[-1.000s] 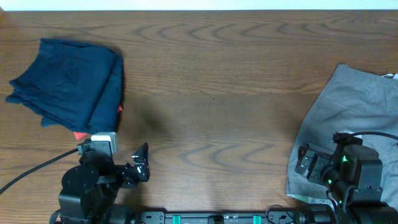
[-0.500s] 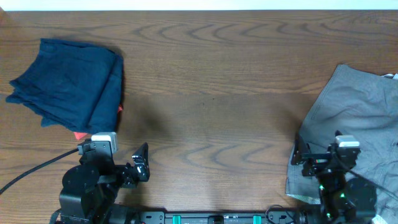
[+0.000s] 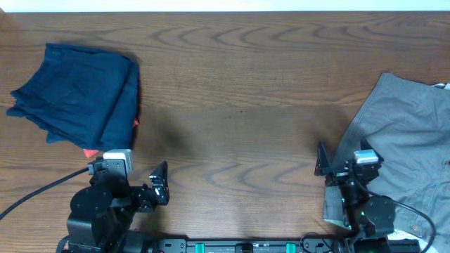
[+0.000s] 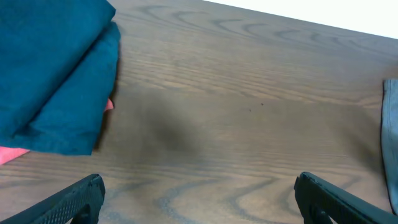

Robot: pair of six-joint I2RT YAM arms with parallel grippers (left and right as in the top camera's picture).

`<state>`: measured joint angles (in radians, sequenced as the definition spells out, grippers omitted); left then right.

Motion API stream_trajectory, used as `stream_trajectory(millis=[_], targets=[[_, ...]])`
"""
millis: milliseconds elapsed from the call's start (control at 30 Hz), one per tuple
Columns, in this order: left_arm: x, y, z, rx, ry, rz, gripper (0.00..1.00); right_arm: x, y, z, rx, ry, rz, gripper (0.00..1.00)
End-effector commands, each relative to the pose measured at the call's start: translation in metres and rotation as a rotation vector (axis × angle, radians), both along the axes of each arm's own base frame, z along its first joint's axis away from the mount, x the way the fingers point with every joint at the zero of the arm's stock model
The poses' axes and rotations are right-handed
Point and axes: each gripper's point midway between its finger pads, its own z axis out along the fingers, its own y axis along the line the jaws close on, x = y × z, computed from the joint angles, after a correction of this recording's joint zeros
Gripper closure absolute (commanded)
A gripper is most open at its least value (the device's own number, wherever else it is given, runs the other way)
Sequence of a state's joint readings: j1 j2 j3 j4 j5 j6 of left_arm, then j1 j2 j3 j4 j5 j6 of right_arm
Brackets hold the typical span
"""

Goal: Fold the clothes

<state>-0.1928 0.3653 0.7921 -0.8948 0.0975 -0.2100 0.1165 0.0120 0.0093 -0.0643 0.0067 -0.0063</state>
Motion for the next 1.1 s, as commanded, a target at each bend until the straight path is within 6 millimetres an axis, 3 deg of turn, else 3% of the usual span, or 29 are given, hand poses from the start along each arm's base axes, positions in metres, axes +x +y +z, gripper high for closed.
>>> stream_trajectory(millis=[0, 967, 1067], targets=[[-0.0003, 0.0006, -0.0003, 0.0, 0.001, 0.005, 0.02, -0.0007, 0.0027, -0.0028, -0.043, 0.002, 0.013, 0.01], [-0.0003, 0.0006, -0.0004, 0.0, 0.001, 0.005, 0.02, -0.0009, 0.0044, -0.0027, -0.033, 0.003, 0.021, 0.01], [-0.0051, 0.0098, -0.0063, 0.019, 0.019, 0.046, 0.02, -0.0009, 0.0044, -0.0027, -0.033, 0.003, 0.021, 0.01]])
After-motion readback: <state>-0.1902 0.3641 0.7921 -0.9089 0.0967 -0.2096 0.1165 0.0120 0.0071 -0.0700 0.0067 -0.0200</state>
